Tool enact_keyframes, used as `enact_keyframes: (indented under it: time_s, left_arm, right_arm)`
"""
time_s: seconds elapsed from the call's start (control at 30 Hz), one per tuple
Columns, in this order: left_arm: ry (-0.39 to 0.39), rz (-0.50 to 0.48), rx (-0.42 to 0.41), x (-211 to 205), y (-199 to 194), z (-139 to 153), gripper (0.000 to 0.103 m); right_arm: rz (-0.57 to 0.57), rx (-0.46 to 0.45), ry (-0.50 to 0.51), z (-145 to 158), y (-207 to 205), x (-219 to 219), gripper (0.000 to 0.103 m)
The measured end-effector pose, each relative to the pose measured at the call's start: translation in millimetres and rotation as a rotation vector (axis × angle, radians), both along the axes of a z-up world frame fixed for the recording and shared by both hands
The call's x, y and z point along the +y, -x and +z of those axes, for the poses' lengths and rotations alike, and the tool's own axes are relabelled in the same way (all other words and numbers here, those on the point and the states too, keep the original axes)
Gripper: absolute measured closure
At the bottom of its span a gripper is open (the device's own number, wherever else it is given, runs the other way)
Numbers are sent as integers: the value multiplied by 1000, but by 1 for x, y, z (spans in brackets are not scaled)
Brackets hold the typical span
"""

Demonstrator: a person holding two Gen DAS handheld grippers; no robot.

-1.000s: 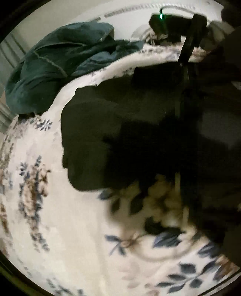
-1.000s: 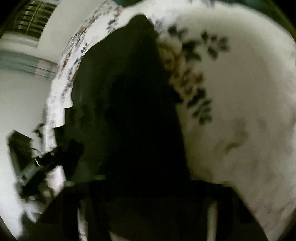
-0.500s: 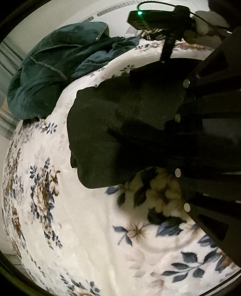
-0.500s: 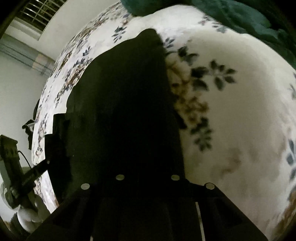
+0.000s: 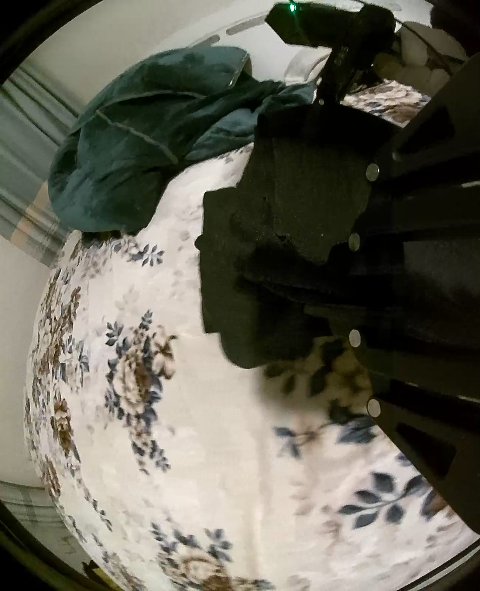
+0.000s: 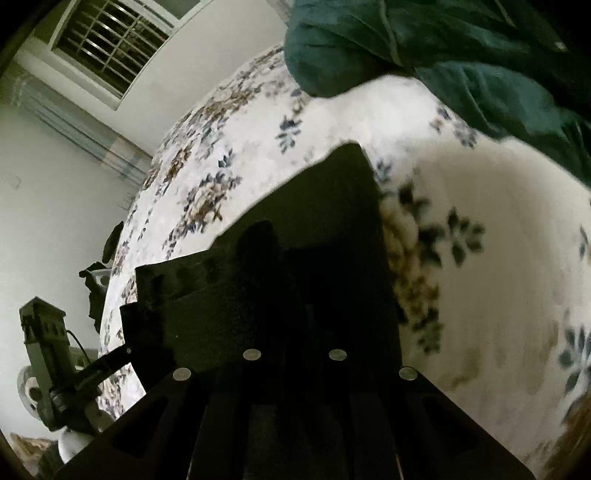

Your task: Fold small clothes

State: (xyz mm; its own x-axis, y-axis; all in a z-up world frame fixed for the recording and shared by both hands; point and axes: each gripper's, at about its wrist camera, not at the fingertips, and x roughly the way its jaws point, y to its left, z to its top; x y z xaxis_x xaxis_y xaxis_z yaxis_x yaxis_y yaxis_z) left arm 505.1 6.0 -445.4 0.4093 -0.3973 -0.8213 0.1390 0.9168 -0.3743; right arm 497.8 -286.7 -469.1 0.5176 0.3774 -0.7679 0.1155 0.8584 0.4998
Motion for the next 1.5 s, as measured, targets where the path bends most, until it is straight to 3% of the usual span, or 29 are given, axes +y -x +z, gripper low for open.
enact_keyframes:
  time_s: [0.13, 0.3, 0.4, 0.43, 0.5, 0.57, 0.6, 0.63, 0.7, 0.77, 0.8, 0.83, 0.9, 1.0, 1.03, 1.07, 1.1, 1.13, 1.17, 1.2, 1.33, 1.4, 1.5]
  left_arm:
    - [-3, 13, -22, -6, -40, 3, 96]
    - [8, 20, 31, -18, -110, -17, 96]
    - [-23, -10, 99, -32, -153, -44, 96]
    - [-22, -25, 159, -36, -169, -60, 95]
    - [-7, -18, 242, -34, -180, -79, 90]
    - [44, 27, 288, -22, -180, -85, 77]
    - [80, 47, 283, -15, -175, -83, 64]
    - [120, 66, 276, -8, -170, -80, 44]
    - [196, 68, 247, 1, -158, -76, 41]
    - [208, 16, 238, -3, -151, -78, 42]
    - [160, 2, 216, -7, -148, -79, 68]
    - [110, -9, 209, -9, -149, -82, 92]
    - [87, 6, 248, -7, -153, -96, 91]
    - [106, 16, 256, -8, -148, -87, 87]
    - [110, 13, 242, -5, -144, -79, 80]
    - [126, 5, 206, -2, -132, -64, 78]
    - [135, 7, 175, 0, -121, -53, 64]
    - [144, 20, 148, 6, -105, -42, 31]
    - [164, 49, 124, 14, -82, -32, 15]
    - [191, 78, 109, 21, -61, -27, 9]
    - [336, 264, 176, 52, 31, -40, 9]
    - [422, 364, 238, 56, 73, -62, 9]
    - [549, 458, 322, 45, 102, -101, 9]
  right_arm:
    - [-3, -28, 10, 13, -33, -3, 96]
    - [-61, -4, 26, 4, -97, -16, 97]
    - [-88, 55, 76, -18, -147, -21, 97]
    - [-95, 92, 102, -29, -160, -22, 97]
    - [-85, 168, 125, -48, -178, -23, 96]
    - [-60, 258, 147, -64, -187, -25, 89]
    - [-61, 257, 138, -63, -183, -30, 81]
    - [-56, 238, 109, -61, -178, -33, 68]
    - [-45, 220, 49, -58, -168, -39, 56]
    - [0, 245, -8, -66, -163, -38, 55]
    - [22, 259, -18, -70, -163, -36, 63]
    - [26, 248, 35, -72, -161, -35, 95]
    - [-4, 260, 113, -79, -162, -40, 97]
    - [-1, 289, 52, -82, -162, -40, 96]
    - [5, 285, 19, -77, -161, -40, 95]
    - [9, 290, -8, -72, -160, -42, 91]
    - [14, 305, -34, -67, -157, -45, 72]
    - [16, 300, -50, -62, -153, -49, 47]
    - [22, 283, -76, -55, -147, -55, 36]
    - [34, 272, -98, -50, -142, -59, 26]
    - [83, 303, -128, -54, -133, -74, 18]
    - [108, 343, -145, -73, -137, -77, 18]
    - [123, 372, -197, -100, -145, -79, 18]
